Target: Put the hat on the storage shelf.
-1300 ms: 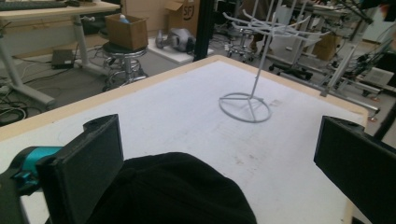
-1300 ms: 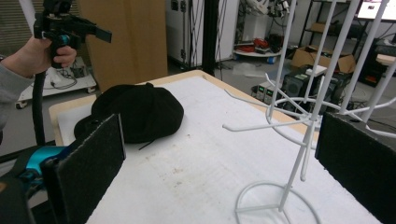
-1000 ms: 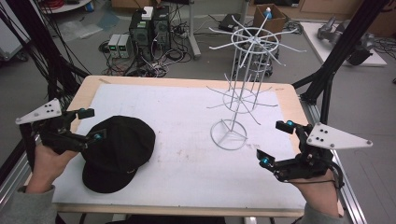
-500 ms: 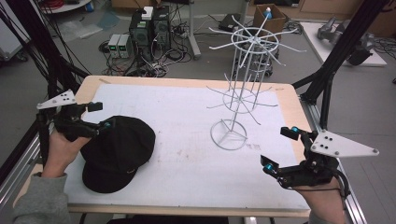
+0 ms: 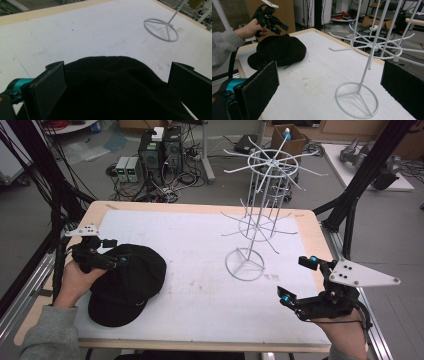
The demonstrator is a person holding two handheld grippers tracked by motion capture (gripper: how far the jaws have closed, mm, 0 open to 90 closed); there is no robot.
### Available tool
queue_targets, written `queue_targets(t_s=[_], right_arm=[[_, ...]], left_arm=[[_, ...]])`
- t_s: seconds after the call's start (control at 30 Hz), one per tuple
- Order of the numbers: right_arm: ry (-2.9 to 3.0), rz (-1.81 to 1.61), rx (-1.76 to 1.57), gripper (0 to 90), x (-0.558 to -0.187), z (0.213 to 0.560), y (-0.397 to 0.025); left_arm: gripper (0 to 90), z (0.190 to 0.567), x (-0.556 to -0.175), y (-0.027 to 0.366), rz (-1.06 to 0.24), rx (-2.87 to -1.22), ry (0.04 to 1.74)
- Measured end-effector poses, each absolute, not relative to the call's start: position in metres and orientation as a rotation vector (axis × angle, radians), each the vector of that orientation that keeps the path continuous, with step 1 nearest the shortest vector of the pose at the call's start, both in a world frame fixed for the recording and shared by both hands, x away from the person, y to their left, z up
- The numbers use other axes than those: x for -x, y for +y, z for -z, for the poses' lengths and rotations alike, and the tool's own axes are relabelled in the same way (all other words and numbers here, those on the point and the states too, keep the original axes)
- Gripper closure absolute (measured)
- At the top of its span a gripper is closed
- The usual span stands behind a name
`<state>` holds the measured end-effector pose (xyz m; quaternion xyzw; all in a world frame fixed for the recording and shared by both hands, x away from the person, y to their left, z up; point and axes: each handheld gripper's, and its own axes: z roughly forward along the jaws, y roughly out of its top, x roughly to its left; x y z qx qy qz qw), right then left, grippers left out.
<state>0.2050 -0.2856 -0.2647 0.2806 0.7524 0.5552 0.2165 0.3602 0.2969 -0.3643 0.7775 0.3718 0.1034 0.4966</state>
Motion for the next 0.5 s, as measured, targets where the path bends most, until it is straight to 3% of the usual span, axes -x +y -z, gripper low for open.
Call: queue_targets(t_s=[0.33,0.5], right_arm=[[2.093,-1.531,-0.774,0.7,-0.207,0.266,-0.284],[2.095,-1.530,-0.773,0.7,-0.207,0.266,-0.284]], left_arm=[[2.5,0.378,-0.367,0.300,-0.262,-1.877,0.955],[8.0,0.382,-0.368,0.298,-0.256,-1.888,0.957]])
